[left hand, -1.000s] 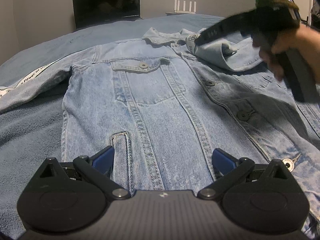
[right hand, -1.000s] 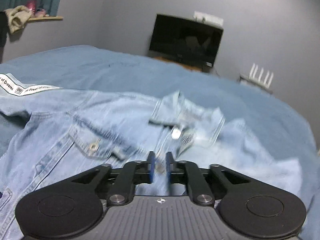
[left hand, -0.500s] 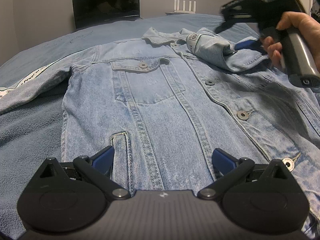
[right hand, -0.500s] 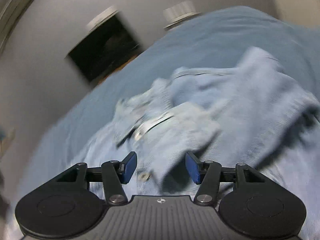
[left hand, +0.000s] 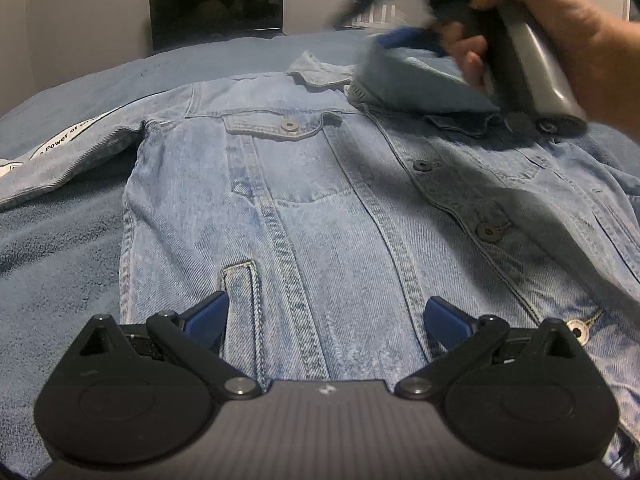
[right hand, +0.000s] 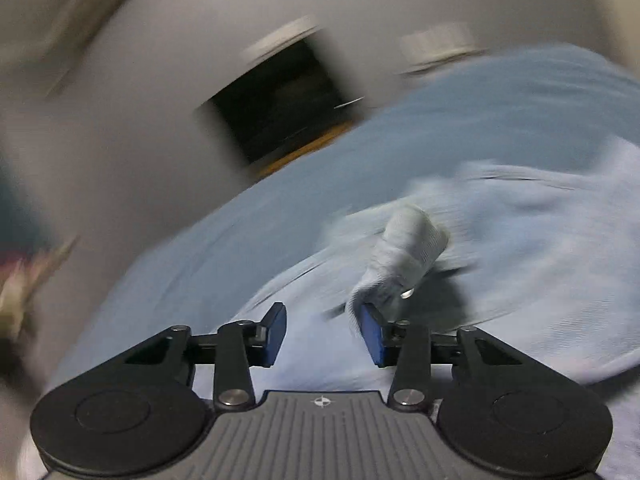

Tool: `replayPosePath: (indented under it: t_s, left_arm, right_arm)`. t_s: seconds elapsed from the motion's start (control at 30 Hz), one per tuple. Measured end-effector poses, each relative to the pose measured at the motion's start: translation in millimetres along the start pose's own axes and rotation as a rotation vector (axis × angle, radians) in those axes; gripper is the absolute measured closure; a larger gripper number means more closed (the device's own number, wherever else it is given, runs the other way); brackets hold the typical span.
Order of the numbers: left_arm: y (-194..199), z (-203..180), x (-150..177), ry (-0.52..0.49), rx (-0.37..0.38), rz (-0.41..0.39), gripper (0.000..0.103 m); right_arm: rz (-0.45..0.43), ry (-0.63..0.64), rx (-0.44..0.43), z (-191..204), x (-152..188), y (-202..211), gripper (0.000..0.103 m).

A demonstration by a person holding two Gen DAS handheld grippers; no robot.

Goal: Fold large clothes

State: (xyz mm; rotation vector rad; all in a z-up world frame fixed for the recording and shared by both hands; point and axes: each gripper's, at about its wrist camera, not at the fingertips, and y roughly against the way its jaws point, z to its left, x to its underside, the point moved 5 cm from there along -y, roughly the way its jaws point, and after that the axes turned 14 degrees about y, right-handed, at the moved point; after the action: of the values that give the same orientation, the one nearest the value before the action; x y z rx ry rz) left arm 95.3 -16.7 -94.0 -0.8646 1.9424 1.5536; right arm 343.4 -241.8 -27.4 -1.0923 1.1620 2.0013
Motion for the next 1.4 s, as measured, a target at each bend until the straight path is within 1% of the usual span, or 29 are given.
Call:
replayPosePath:
  t_s: [0.07, 0.1, 0.2, 0.27, 0.33, 0.4, 0.43, 0.5, 0.53, 0.6, 0.63, 0.73, 0.8, 0.87, 0.93, 1.0, 1.03, 1.07, 1.1, 1.13, 1.2, 1.23, 1.27, 1.3, 1.37, 1.4]
  left_arm:
    - [0, 1, 0, 0.004, 0.004, 0.003, 0.0]
    - [0, 1, 0, 0.004, 0.005, 0.003, 0.0]
    - [1, 0, 0, 0.0, 0.007, 0.006, 0.0]
    - [2, 1, 0, -0.002, 0.01, 0.01, 0.0]
    - [1, 2, -1, -0.007, 0.016, 0.022, 0.0]
    - [1, 4, -2, -0.006, 0.024, 0.036, 0.0]
    - [1, 6, -5, -0.012, 0.026, 0.048, 0.0]
    - [3, 12, -11, -0.018, 0.03, 0.063, 0.0]
    - [7, 17, -15, -0.019, 0.019, 0.046, 0.0]
    - [24, 31, -31, -0.003, -0.048, -0.035, 0.0]
    - [34, 42, -42, 0.025, -0.075, -0.074, 0.0]
    - [67, 91, -74, 0.174, -0.148, -0.162, 0.0]
    - [87, 130, -91, 0.244, -0.25, -0.231, 0.0]
    - [105, 170, -102, 0.283, -0.391, -0.295, 0.0]
    - [122, 206, -109, 0.338, -0.501, -0.355, 0.0]
    - [135, 238, -109, 0.422, -0.585, -0.424, 0.0]
    - [142, 256, -107, 0.487, -0.628, -0.461, 0.0]
    - [147, 271, -105, 0.544, -0.646, -0.489, 0.003]
    - [151, 288, -101, 0.636, -0.65, -0.518, 0.008]
    - [153, 300, -97, 0.708, -0.645, -0.531, 0.011]
    - [152, 321, -89, 0.829, -0.643, -0.53, 0.03]
    - [151, 332, -85, 0.879, -0.643, -0.522, 0.036]
    - [148, 339, -83, 0.916, -0.637, -0.518, 0.04]
    - [147, 344, -83, 0.935, -0.627, -0.531, 0.04]
    - [145, 350, -87, 0.938, -0.603, -0.555, 0.04]
    - [141, 352, -90, 0.933, -0.588, -0.557, 0.05]
  right_arm:
    - [0.077, 0.07, -0.086, 25, 11, -5, 0.053]
    - [0.088, 0.095, -0.103, 31, 16, -4, 0.055]
    - [0.094, 0.121, -0.082, 30, 26, 7, 0.053]
    - [0.105, 0.124, -0.05, 23, 31, 17, 0.052]
    - [0.117, 0.12, -0.014, 16, 37, 37, 0.05]
    - [0.124, 0.136, 0.012, 10, 47, 61, 0.042]
    - [0.129, 0.162, 0.025, 8, 51, 73, 0.04]
    - [0.133, 0.227, 0.056, 7, 60, 99, 0.029]
    - [0.135, 0.265, 0.072, 6, 68, 116, 0.026]
    - [0.134, 0.32, 0.094, 3, 80, 141, 0.022]
    - [0.129, 0.349, 0.104, 0, 89, 155, 0.021]
    - [0.1, 0.403, 0.126, -1, 108, 187, 0.018]
    - [0.086, 0.415, 0.134, -5, 116, 197, 0.017]
    - [0.095, 0.395, 0.125, -7, 120, 198, 0.017]
    - [0.085, 0.387, 0.114, -5, 120, 196, 0.017]
    - [0.072, 0.388, 0.101, -3, 121, 193, 0.017]
    - [0.069, 0.387, 0.091, -1, 122, 191, 0.017]
    - [0.073, 0.387, 0.08, 0, 125, 190, 0.017]
    - [0.08, 0.389, 0.073, 1, 127, 187, 0.017]
    - [0.09, 0.392, 0.067, 2, 130, 187, 0.017]
    - [0.102, 0.397, 0.058, 3, 133, 183, 0.017]
    - [0.104, 0.397, 0.053, 3, 134, 183, 0.017]
    - [0.104, 0.395, 0.049, 4, 134, 181, 0.017]
    - [0.101, 0.391, 0.046, 4, 134, 182, 0.017]
    - [0.098, 0.379, 0.036, 4, 133, 181, 0.017]
    - [0.099, 0.373, 0.031, 4, 133, 180, 0.017]
